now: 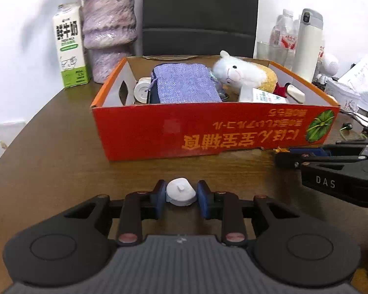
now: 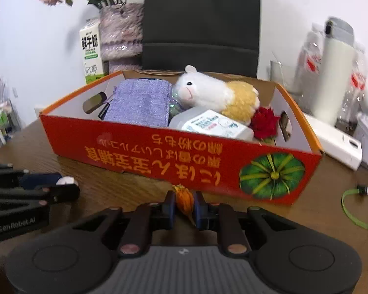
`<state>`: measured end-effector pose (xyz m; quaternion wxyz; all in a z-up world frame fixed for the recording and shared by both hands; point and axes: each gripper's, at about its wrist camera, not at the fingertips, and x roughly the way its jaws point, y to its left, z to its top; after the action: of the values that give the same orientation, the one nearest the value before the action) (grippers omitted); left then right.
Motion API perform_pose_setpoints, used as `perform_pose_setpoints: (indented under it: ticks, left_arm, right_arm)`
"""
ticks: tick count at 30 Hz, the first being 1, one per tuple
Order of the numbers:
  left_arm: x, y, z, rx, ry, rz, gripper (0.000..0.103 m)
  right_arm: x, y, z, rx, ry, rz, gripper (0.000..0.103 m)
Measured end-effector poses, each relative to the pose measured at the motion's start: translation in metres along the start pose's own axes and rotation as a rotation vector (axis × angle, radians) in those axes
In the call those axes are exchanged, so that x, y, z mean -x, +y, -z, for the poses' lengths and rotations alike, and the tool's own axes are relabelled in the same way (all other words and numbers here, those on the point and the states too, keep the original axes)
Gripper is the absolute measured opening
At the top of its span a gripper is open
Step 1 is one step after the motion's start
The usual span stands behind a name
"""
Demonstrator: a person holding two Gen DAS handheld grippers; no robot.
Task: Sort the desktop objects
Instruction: 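Grasp the small white cap with the left tool while the right tool grasps the orange carrot, then carry the white cap and orange carrot toward the cardboard box with both tools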
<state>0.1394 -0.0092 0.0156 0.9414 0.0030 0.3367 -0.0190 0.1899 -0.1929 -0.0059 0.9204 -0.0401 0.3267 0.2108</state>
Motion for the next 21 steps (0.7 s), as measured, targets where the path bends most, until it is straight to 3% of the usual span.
perform_pose_setpoints:
  ticks: [10,21]
  left_arm:
    - [0.115,-0.028,0.048,-0.015,-0.139,0.015,0.028]
    - [0.209,-0.048,0.117,-0.037,-0.186,0.073,0.028]
  right_arm:
    - [0.118,0.03,0.054,-0.088,-0.121,-0.042,0.014]
    - [0.218,0.047,0.134,-0.11,-0.159,0.002,0.014]
